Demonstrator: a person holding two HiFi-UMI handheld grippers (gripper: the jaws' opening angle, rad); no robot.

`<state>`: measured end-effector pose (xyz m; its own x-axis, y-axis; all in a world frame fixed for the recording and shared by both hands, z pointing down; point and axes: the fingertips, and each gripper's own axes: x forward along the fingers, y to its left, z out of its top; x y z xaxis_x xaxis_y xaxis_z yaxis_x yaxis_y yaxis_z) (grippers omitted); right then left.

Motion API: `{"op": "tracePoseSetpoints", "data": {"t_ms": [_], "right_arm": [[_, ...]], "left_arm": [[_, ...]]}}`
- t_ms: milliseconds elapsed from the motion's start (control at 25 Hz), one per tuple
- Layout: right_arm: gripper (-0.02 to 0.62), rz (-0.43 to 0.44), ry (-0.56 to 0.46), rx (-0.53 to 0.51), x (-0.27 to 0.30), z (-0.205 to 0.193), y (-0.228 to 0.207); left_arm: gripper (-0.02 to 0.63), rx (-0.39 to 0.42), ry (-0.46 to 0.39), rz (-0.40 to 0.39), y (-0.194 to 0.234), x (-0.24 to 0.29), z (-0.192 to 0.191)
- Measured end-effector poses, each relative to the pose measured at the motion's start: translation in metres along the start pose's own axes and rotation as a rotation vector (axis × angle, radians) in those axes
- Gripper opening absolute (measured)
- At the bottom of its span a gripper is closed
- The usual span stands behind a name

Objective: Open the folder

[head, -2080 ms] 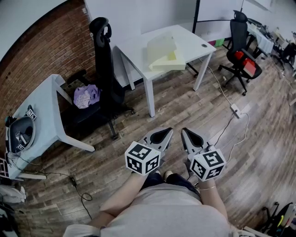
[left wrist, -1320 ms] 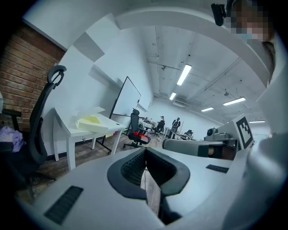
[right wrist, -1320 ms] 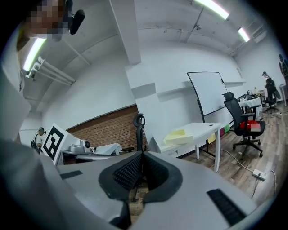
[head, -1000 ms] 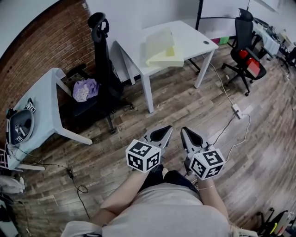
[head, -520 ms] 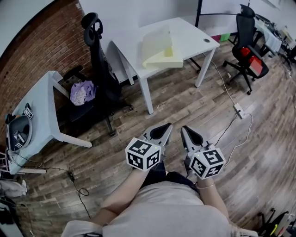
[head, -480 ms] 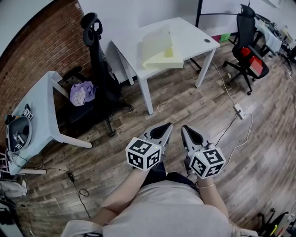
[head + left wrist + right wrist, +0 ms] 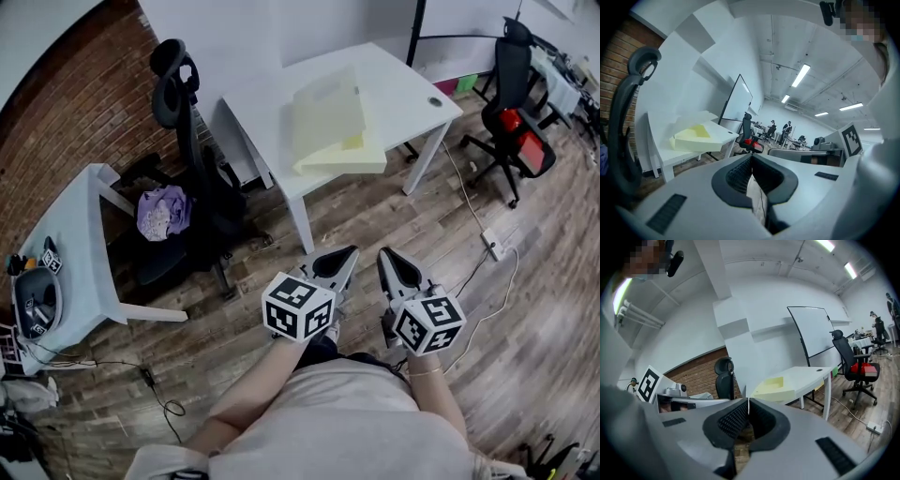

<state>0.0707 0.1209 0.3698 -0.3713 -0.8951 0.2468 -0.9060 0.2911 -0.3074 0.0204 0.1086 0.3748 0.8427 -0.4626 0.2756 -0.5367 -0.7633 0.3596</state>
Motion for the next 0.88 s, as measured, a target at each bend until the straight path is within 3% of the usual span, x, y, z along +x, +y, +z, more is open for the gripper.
{"op": "tracePoseSetpoints", "data": {"t_ms": [440,680,880], "right_arm": [[0.023,-0.035,0.001,-0.022,0.089,0.039,-0.036],[0.023,-0.059,-0.007,-0.019,0.118,0.050,-0.049],[0.023,-0.065,0.003,-0.011,0.133,0.052,-0.054]], "left_arm": [[0.017,0.022,-0.002,-0.023,0.074,0.059,0.054],[0.017,0.061,0.002,-0.019,0.096,0.074,0.068],[0.017,0.047,0.000,-0.018,0.110,0.082,0.075]]}}
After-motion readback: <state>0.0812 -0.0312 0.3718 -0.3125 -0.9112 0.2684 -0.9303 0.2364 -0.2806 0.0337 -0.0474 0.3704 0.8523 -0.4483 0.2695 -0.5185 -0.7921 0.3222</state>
